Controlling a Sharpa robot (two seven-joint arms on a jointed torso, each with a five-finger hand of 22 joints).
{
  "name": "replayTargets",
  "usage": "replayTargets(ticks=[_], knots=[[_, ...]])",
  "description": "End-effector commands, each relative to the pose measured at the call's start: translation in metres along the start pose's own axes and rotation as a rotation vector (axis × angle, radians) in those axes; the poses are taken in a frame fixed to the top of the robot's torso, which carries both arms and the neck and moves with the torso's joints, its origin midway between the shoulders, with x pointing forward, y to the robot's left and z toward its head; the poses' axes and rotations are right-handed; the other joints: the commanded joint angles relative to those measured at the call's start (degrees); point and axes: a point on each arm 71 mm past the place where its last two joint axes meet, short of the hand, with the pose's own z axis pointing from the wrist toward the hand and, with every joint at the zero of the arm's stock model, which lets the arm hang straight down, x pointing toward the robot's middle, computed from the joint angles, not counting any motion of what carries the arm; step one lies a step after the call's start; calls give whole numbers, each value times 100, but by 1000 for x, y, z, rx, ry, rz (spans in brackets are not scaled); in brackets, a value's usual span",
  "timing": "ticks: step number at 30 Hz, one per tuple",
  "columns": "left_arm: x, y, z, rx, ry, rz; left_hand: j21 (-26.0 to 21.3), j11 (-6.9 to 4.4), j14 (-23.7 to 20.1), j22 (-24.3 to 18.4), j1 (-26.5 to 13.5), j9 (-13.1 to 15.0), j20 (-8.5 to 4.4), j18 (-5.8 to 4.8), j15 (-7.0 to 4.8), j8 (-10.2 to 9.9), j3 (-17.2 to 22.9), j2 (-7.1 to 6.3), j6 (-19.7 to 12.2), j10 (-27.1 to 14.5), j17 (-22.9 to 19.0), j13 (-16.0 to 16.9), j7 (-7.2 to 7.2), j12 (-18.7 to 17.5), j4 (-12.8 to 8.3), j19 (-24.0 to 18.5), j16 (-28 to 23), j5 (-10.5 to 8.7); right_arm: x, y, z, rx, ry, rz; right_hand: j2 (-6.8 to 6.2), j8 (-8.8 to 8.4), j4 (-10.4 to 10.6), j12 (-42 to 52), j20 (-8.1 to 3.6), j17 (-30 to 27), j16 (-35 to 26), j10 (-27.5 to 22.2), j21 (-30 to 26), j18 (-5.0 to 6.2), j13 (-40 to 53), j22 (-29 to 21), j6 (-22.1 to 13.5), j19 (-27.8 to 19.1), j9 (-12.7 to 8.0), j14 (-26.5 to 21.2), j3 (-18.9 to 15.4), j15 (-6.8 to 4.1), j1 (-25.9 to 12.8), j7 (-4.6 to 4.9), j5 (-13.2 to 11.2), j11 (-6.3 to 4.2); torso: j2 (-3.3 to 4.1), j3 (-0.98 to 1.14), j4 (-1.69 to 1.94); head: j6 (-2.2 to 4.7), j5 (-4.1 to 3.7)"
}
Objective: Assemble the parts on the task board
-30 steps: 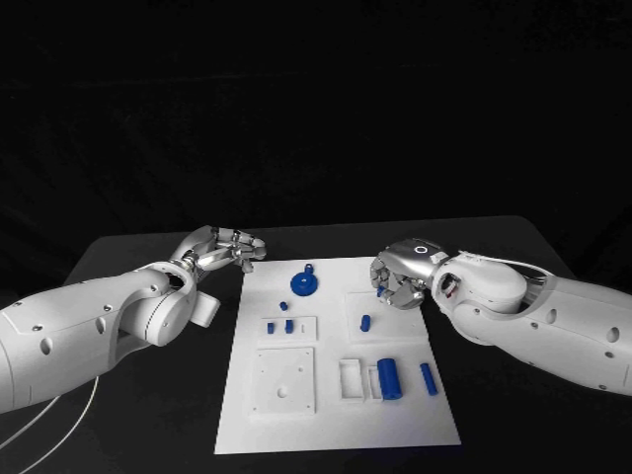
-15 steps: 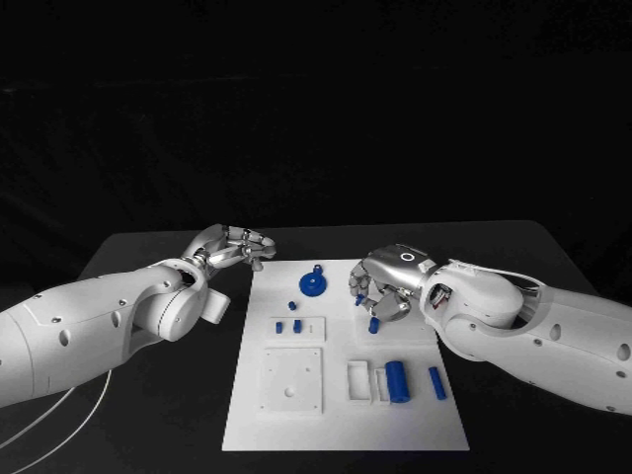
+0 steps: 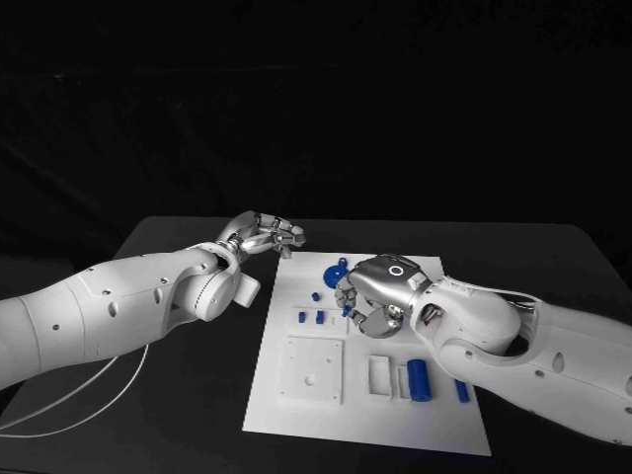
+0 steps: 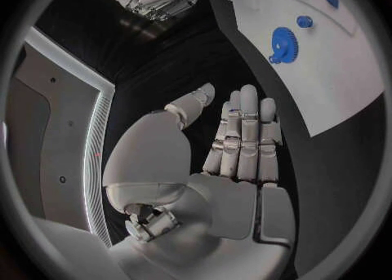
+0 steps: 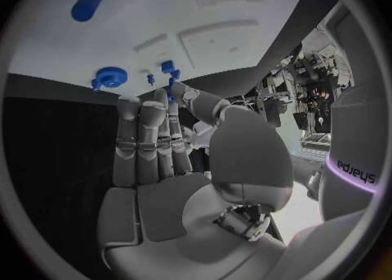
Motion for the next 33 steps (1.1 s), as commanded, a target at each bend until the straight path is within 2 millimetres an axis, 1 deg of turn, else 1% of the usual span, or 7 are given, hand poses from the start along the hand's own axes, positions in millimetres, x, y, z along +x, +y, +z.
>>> replayTargets(ticks=[1, 5, 8, 11, 20, 27, 33], knots=[[1, -2, 2, 12, -25, -5, -34, -4, 34, 10, -28, -7, -64, 69, 22, 33, -8, 30, -39, -11, 10, -3, -14, -14, -13, -29, -36, 39, 7, 11, 3, -31, -1, -56, -5, 31, 8, 9, -21, 6, 25, 47, 27, 152, 2, 111, 32, 10, 4, -34, 36, -32, -7, 7, 0, 27, 1, -4, 0, -37, 84], [4, -3, 3, 13, -25, -7, -35, -5, 35, 11, -28, -7, -64, 70, 21, 34, -7, 30, -38, -10, 12, -3, -15, -13, -13, -28, -38, 39, 18, 22, 4, -54, 21, -59, -6, 31, 6, 7, -22, 7, 27, 48, 29, 152, 6, 111, 33, 11, 5, -35, 40, -32, -5, 6, 0, 27, 6, -2, 4, -65, 144], [5, -4, 3, 14, -24, -8, -37, -5, 36, 11, -28, -7, -64, 69, 21, 36, -6, 30, -37, -9, 14, -2, -15, -13, -12, -27, -40, 39, 25, 30, 5, -70, 32, -57, -6, 31, 5, 6, -23, 7, 29, 49, 31, 152, 9, 111, 34, 12, 5, -35, 42, -32, -5, 6, 1, 27, 10, 2, 8, -83, 169], [6, -4, 4, 15, -24, -8, -38, -5, 37, 12, -28, -7, -64, 69, 21, 36, -6, 29, -37, -9, 16, -2, -15, -12, -11, -27, -42, 39, 31, 35, 5, -81, 44, -52, -7, 30, 4, 5, -24, 7, 30, 49, 33, 152, 11, 111, 34, 12, 5, -35, 44, -33, -4, 6, 2, 27, 13, 2, -2, -105, 204], [8, -4, 5, 14, -17, -10, -41, -5, 37, 14, -30, -8, -64, 69, 21, 38, -5, 27, -38, -10, 20, -2, -16, -12, -10, -26, -49, 39, 47, 46, 4, -99, 78, -47, -6, 30, 3, 2, -25, 8, 34, 51, 37, 152, 17, 110, 35, 14, 6, -35, 47, -33, -7, 6, 7, 26, 13, 5, -1, -209, 308], [8, -4, 5, 13, -16, -10, -45, -4, 38, 16, -33, -9, -64, 68, 22, 38, -4, 28, -39, -12, 25, -2, -15, -13, -6, -25, -54, 39, 52, 46, 3, -99, 93, -51, -5, 29, 1, 0, -26, 8, 36, 51, 39, 152, 21, 110, 36, 15, 7, -36, 49, -33, -9, 6, 8, 26, 11, 2, -2, -239, 337], [8, -4, 5, 12, -14, -11, -48, -3, 39, 17, -35, -11, -63, 68, 22, 39, -4, 29, -41, -14, 28, -2, -14, -13, -3, -25, -58, 39, 53, 46, 2, -101, 99, -63, -5, 29, -1, -2, -27, 8, 39, 52, 41, 152, 24, 110, 37, 16, 7, -36, 50, -33, -11, 6, 8, 26, 11, 2, -3, -263, 338]])
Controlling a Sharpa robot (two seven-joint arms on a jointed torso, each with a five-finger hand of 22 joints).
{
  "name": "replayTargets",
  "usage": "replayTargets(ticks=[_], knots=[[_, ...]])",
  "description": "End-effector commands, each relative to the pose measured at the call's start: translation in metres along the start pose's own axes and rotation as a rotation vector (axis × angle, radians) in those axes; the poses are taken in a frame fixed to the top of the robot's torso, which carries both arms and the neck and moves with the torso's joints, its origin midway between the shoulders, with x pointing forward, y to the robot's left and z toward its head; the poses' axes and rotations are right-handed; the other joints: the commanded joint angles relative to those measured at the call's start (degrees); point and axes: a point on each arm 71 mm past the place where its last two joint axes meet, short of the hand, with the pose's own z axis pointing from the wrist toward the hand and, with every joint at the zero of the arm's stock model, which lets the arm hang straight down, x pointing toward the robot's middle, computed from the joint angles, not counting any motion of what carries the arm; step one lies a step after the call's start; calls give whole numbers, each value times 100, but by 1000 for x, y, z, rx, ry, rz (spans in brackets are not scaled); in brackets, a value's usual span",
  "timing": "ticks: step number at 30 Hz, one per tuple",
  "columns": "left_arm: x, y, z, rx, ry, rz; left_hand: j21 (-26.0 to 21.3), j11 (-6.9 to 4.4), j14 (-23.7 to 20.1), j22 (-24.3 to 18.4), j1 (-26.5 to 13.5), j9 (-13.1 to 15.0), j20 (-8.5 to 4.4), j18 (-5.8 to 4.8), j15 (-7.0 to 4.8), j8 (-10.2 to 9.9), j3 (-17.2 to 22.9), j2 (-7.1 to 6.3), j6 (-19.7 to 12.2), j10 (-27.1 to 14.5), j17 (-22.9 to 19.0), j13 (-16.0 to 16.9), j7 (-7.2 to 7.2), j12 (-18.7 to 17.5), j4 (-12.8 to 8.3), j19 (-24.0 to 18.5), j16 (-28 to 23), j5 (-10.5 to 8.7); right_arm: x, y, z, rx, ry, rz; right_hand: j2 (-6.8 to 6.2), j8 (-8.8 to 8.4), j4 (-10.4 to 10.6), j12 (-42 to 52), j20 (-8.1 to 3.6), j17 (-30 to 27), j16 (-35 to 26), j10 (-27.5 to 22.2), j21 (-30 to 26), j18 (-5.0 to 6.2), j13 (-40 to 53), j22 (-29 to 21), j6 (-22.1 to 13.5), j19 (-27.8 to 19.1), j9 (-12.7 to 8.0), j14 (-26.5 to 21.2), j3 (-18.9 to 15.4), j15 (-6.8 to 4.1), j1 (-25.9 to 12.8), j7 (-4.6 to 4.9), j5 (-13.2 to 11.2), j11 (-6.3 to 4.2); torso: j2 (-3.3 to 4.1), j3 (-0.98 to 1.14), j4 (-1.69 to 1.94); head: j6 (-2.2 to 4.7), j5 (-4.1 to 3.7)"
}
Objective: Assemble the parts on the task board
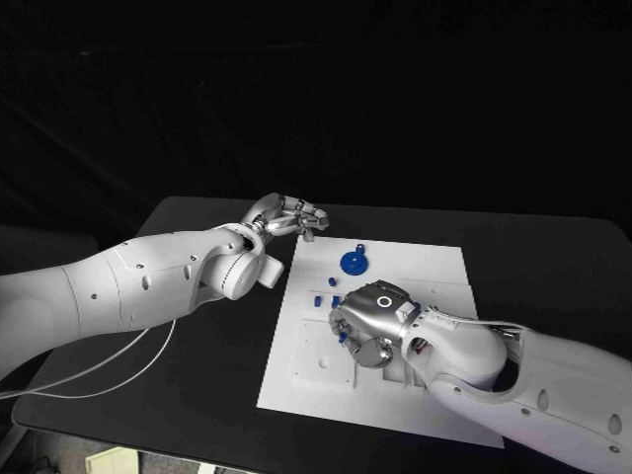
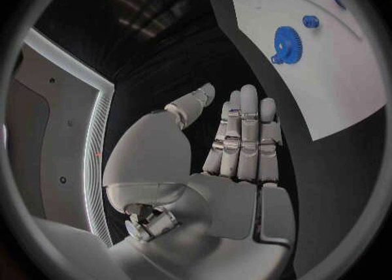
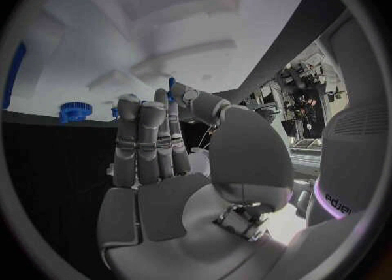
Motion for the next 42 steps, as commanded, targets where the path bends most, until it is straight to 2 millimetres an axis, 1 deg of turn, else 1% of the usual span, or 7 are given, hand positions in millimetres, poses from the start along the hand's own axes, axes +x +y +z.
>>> replayTargets(ticks=[1, 42], knots=[[1, -2, 1, 10, -2, -7, -26, -1, 23, 8, -37, -6, -63, 68, 6, 39, -4, 29, -42, -16, 7, -2, -14, -13, -3, -25, -36, 39, 2, 0, 0, -3, 18, -28, -1, 15, -2, -2, -38, 5, 39, 53, 20, 152, 11, 111, 32, 8, 7, -46, 17, -24, -7, 0, 7, 24, -1, -1, 1, -15, 5], [-2, 0, 1, 1, -3, -5, -43, 3, 26, 19, -46, -14, -62, 67, 8, 40, -4, 34, -56, -29, 31, -1, -10, -16, 7, -22, -63, 38, 5, 0, -4, -1, 42, -26, 8, 12, -13, -15, -42, 6, 52, 59, 31, 152, 36, 108, 36, 9, 11, -49, 23, -25, -24, -1, 1, 23, -2, 0, 0, -55, 33]])
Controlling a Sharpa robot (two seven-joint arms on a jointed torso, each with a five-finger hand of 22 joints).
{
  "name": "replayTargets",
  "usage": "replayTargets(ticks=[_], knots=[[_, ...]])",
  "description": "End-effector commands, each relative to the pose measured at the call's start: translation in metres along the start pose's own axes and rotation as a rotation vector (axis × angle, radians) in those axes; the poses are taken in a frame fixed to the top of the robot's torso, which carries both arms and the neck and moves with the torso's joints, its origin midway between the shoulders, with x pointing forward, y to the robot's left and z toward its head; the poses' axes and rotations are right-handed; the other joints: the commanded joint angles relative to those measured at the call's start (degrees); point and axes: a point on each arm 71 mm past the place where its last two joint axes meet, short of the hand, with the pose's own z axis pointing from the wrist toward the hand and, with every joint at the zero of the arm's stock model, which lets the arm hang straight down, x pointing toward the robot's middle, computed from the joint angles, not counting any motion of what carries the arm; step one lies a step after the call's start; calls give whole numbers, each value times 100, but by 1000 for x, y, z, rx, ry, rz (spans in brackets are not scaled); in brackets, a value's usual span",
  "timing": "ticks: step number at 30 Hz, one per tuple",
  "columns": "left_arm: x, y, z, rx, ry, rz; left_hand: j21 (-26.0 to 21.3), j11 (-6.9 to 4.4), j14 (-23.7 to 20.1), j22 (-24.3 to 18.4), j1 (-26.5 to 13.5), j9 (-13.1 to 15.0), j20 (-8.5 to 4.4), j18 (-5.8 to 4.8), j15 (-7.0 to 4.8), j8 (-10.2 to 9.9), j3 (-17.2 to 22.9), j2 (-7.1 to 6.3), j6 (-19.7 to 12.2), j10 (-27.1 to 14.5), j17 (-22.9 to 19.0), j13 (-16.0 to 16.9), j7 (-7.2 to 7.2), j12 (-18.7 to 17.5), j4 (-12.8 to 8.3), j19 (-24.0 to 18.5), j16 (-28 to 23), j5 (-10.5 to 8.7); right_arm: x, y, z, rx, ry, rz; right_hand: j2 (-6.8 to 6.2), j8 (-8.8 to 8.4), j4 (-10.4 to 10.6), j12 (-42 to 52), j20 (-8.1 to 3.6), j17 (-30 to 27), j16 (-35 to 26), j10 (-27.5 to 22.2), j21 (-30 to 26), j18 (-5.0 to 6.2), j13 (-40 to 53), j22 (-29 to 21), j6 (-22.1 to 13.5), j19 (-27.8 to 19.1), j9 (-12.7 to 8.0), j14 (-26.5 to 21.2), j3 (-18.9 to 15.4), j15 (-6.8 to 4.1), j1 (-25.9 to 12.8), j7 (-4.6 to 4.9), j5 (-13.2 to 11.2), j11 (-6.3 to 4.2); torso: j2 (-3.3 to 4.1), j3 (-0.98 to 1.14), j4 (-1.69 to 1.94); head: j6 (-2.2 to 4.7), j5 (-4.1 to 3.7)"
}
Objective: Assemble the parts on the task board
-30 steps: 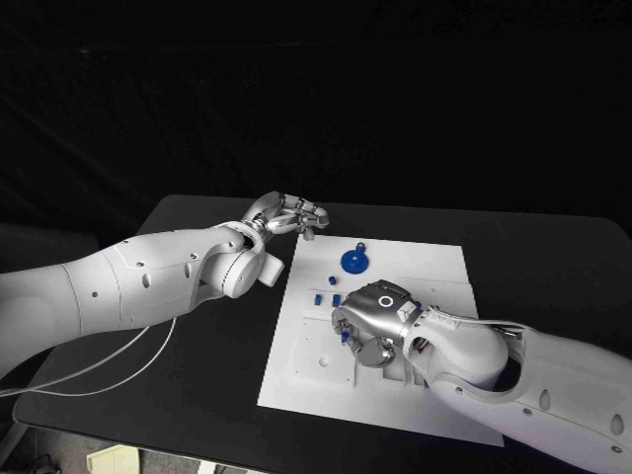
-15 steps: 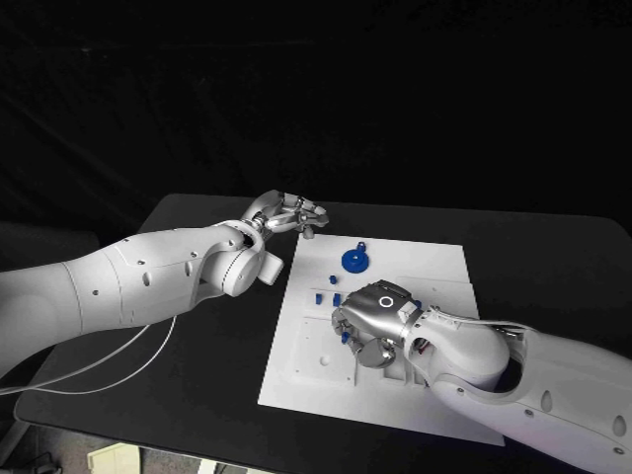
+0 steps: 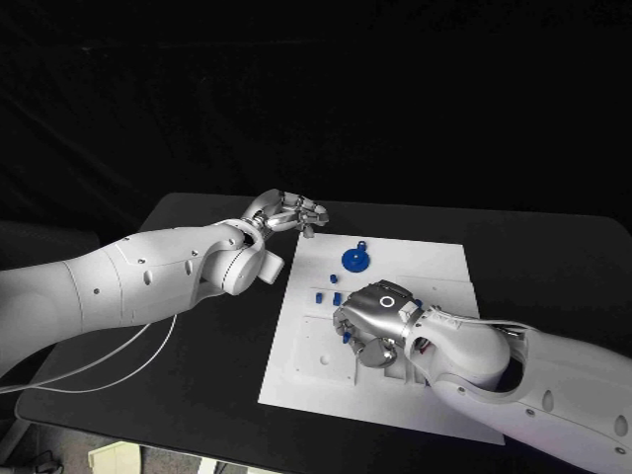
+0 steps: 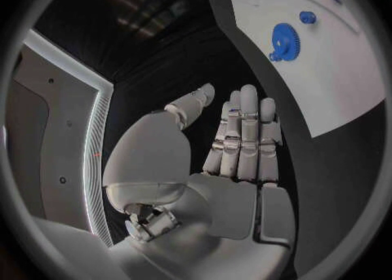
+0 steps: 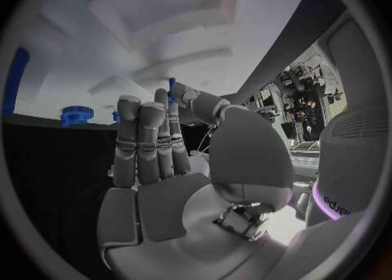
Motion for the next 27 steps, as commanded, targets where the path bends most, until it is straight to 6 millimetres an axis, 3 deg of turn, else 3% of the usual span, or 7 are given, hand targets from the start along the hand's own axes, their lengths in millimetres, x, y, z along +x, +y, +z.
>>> replayTargets(ticks=[1, 27], knots=[[1, -2, 1, 6, 5, -8, -21, 4, 26, 10, -26, -10, -62, 68, 9, 26, -4, 14, -42, -30, 9, -1, 4, -16, 7, -22, -19, 39, 2, 0, -1, -1, 21, -16, 9, 19, -13, -14, -39, 8, 26, 57, 31, 152, 7, 108, 42, -13, 4, -56, 25, -18, -24, 4, 2, 25, 0, 0, -1, -9, -1], [3, -2, 1, 4, 10, -9, -30, 5, 27, 17, -26, -13, -61, 68, 10, 29, -3, 14, -46, -35, 23, -1, 5, -16, 7, -21, -34, 38, 13, 6, 4, -1, 91, -34, 20, 10, -29, -32, -38, 8, 33, 48, 37, 152, 23, 109, 33, -26, 5, -62, 19, -15, -43, 8, 14, 28, 1, -4, 6, -49, -14]])
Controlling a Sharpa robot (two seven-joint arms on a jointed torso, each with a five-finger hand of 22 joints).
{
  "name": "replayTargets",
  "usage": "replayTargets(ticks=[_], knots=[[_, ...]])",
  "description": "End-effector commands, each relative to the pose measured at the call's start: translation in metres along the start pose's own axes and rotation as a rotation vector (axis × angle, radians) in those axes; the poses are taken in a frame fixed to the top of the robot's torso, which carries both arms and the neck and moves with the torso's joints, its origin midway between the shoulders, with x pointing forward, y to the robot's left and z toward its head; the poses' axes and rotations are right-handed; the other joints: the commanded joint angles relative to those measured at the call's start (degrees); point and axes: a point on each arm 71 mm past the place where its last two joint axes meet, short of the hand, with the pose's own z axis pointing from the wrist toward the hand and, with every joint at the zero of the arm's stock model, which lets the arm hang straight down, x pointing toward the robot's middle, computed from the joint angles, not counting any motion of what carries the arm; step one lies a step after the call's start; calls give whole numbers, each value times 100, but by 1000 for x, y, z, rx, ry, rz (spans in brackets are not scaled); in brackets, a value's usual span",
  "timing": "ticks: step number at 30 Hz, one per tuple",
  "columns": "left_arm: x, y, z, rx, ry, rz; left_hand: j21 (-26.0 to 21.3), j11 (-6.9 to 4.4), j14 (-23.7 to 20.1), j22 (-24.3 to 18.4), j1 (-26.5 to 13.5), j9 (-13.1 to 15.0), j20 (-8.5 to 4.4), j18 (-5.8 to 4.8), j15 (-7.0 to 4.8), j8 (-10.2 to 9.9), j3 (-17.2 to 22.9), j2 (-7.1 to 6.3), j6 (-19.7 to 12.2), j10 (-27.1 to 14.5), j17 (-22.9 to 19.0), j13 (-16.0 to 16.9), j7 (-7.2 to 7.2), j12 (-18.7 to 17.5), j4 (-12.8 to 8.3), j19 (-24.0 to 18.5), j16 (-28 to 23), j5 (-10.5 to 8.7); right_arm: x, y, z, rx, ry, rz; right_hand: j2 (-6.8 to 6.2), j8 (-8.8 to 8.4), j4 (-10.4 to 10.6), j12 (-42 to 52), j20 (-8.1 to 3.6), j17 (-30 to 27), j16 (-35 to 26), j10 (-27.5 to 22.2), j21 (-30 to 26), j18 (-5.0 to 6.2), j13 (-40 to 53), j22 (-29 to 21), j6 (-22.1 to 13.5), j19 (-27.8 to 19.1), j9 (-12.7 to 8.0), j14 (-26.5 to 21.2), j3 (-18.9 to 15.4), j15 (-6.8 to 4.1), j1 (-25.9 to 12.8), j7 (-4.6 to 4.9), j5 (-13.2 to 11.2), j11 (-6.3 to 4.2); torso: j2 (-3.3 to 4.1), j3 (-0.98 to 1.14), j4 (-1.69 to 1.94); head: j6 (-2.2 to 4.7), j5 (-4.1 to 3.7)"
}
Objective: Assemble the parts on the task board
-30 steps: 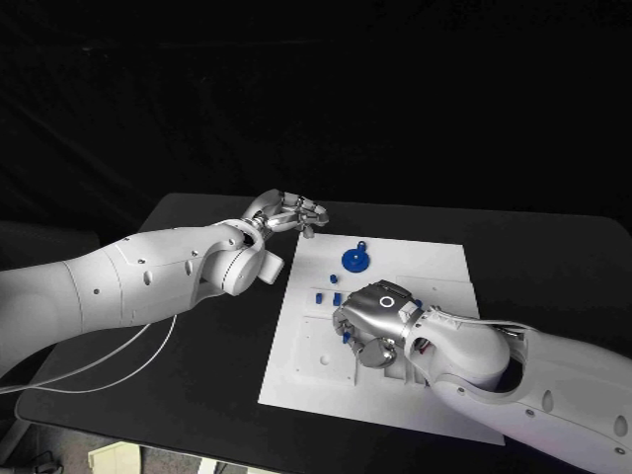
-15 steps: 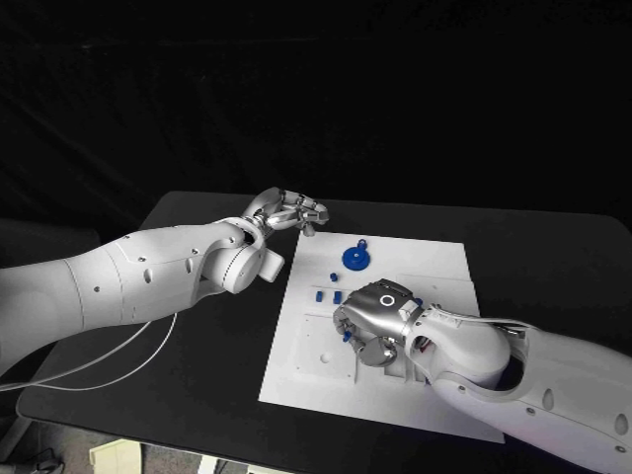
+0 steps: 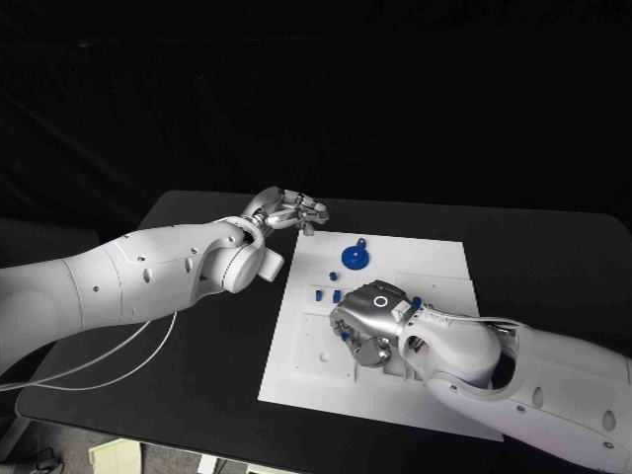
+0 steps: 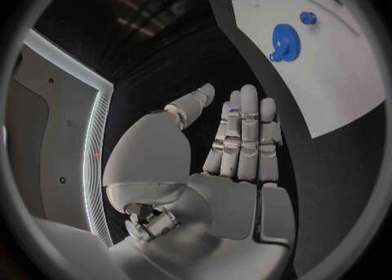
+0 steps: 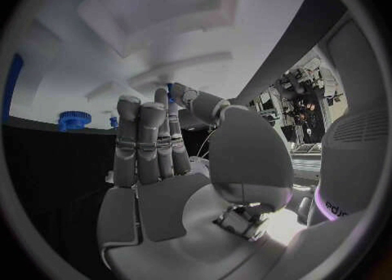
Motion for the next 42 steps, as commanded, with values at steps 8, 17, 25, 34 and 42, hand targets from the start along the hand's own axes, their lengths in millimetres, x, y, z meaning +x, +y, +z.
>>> replayTargets(ticks=[8, 17, 25, 34, 42], knots=[[1, -2, 0, 4, 8, -8, -32, 6, 27, 10, -26, -10, -61, 68, 10, 20, -4, 13, -50, -38, 11, -1, 4, -17, 6, -22, -38, 38, 9, -2, -2, 5, 49, 20, -141, -68, -4, -153, 16, -55, -28, -96, 2, 152, 8, 97, -118, -116, -19, -140, -65, 48, -187, 59, 163, 88, -1, 3, -7, -8, 5], [0, -1, 0, 2, 7, -8, -35, 8, 27, 12, -28, -11, -60, 67, 11, 20, -5, 10, -53, -42, 15, -1, 5, -18, 7, -21, -42, 38, 4, -5, -7, 19, -23, 50, -446, -405, -57, -578, 20, -122, -34, -768, -50, 152, -138, 96, -787, -271, -161, -245, -857, 285, -478, 341, 112, 334, 0, 5, -6, 3, 1], [0, -1, 0, 1, 6, -8, -37, 9, 28, 14, -28, -13, -60, 67, 12, 19, -5, 9, -56, -45, 19, -2, 6, -19, 7, -21, -46, 38, -4, -9, -17, 35, -99, 65, -460, -478, -157, -721, 32, -134, -21, -997, -91, 152, -235, 95, -977, -367, -206, -342, -995, 373, -460, 414, 93, 429, -2, 4, -4, 29, -19], [-1, -1, 0, 1, 6, -8, -38, 10, 28, 16, -27, -13, -60, 67, 12, 20, -4, 12, -58, -46, 22, -2, 7, -19, 7, -20, -48, 38, -27, -24, -28, 64, -153, 137, -460, -412, -70, -694, 13, -132, 40, -923, -70, 152, -255, 91, -922, -304, -183, -309, -828, 350, -356, 389, 19, 409, -1, 3, -6, 95, -68], [-2, 0, 0, 1, 5, -7, -40, 10, 30, 18, -26, -14, -60, 68, 12, 20, -3, 14, -58, -47, 26, -1, 7, -18, 7, -19, -50, 39, -49, -69, -52, 150, -90, 261, -451, -351, 60, -656, -26, -127, 135, -831, 0, 152, -270, 107, -867, -191, -168, -218, -741, 320, -296, 363, 107, 375, -3, 2, -13, 187, -163]])
